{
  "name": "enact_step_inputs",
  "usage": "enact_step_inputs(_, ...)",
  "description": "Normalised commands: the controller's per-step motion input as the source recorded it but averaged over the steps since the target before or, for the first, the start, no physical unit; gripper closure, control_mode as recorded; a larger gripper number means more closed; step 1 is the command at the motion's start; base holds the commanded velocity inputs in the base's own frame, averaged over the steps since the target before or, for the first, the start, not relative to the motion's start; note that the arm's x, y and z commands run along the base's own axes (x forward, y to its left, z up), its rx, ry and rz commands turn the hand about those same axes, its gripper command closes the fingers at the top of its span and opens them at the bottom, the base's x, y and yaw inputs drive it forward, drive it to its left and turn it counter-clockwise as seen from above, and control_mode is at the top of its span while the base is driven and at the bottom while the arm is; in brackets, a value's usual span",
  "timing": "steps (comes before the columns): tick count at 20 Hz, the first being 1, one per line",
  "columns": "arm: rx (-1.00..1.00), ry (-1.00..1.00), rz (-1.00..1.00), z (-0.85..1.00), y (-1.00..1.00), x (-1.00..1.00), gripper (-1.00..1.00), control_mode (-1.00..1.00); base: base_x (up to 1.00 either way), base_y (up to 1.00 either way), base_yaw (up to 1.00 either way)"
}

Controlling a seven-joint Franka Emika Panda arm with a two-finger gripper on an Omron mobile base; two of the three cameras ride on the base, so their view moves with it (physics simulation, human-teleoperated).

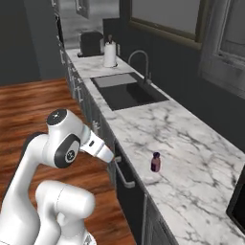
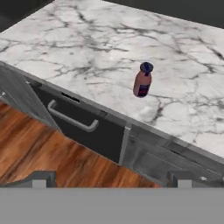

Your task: There is a wine glass and glass cup on the dining counter. Place the wine bottle next to the wine glass and the juice bottle next to the glass cup.

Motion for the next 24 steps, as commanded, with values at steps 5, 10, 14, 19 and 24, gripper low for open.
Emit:
enact_step_inputs(5, 0.00, 0.00, 0.00, 0.00, 0.00, 0.00, -1.00, 1.00, 0.47, -0.15, -0.39)
enact_step_inputs(10, 0.00, 0.00, 0.00, 0.00, 0.00, 0.00, -1.00, 1.00, 0.36, -0.08, -0.49)
enact_step_inputs(14, 0.00, 0.00, 0.00, 0.00, 0.00, 0.00, -1.00, 1.00, 0.30, 0.09, -0.53)
enact_step_inputs(19, 0.00, 0.00, 0.00, 0.00, 0.00, 0.00, -1.00, 1.00, 0.40, 0.05, -0.23)
enact_step_inputs(24, 0.00, 0.00, 0.00, 0.00, 0.00, 0.00, -1.00, 1.00, 0.45, 0.13, 0.00)
